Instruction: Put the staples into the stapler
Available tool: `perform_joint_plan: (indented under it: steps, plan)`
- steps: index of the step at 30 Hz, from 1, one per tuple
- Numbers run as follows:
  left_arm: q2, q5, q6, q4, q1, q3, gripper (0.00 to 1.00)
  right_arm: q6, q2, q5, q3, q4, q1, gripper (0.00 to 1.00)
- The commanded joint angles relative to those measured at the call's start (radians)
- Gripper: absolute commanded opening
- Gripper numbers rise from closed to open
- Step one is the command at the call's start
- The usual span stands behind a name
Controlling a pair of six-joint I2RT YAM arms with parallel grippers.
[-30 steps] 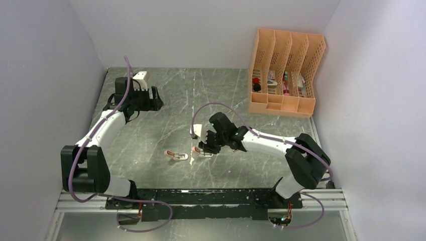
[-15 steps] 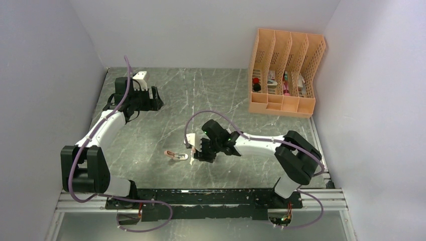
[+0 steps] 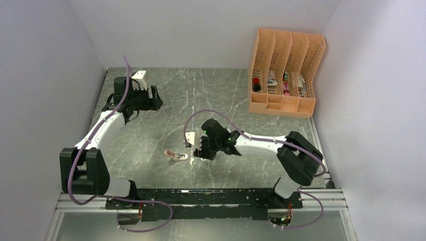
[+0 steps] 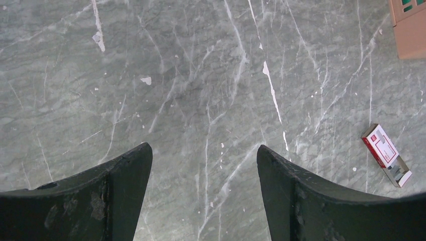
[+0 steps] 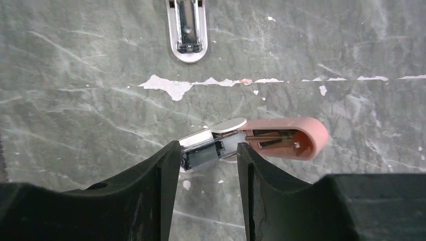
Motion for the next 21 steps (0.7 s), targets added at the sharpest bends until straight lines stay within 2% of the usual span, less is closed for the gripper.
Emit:
perform_joint_plan:
  steps: [1,4,7,11,12,15,17,18,20,21]
  plan:
    - [-0.021,-0.026,0.013,0.018,-0.004,0.022,0.81,0.018,-0.094,-0.045,0.016,-0.021,-0.003,0.49]
    - [-0.017,-0.027,0.014,0.020,-0.004,0.022,0.81,0.051,-0.122,-0.036,0.019,-0.025,-0.007,0.49]
    - [-0.019,-0.028,0.015,0.022,-0.004,0.020,0.81,0.130,-0.115,0.051,0.036,-0.037,-0.016,0.47]
    - [-0.018,-0.038,0.015,0.023,-0.004,0.020,0.81,0.354,-0.112,0.181,0.036,-0.005,-0.031,0.45]
    - [-0.017,-0.037,0.014,0.019,-0.004,0.024,0.80,0.424,-0.117,0.216,0.023,0.025,-0.029,0.47]
    - [-0.027,-0.032,0.007,0.024,-0.004,0.023,0.79,0.632,-0.120,0.315,-0.015,0.102,-0.015,0.61]
    - [-0.044,-0.038,0.002,0.033,-0.004,0.013,0.79,0.731,-0.103,0.382,-0.011,0.111,0.007,0.65]
    - [-0.054,-0.043,0.002,0.038,-0.004,0.008,0.79,0.766,-0.093,0.399,-0.002,0.113,0.018,0.67]
    - [-0.072,-0.053,-0.002,0.040,-0.004,0.002,0.79,0.816,-0.070,0.446,0.019,0.104,0.049,0.76]
    - [-0.079,-0.054,-0.004,0.043,-0.004,0.000,0.78,0.826,-0.059,0.465,0.032,0.096,0.068,0.77]
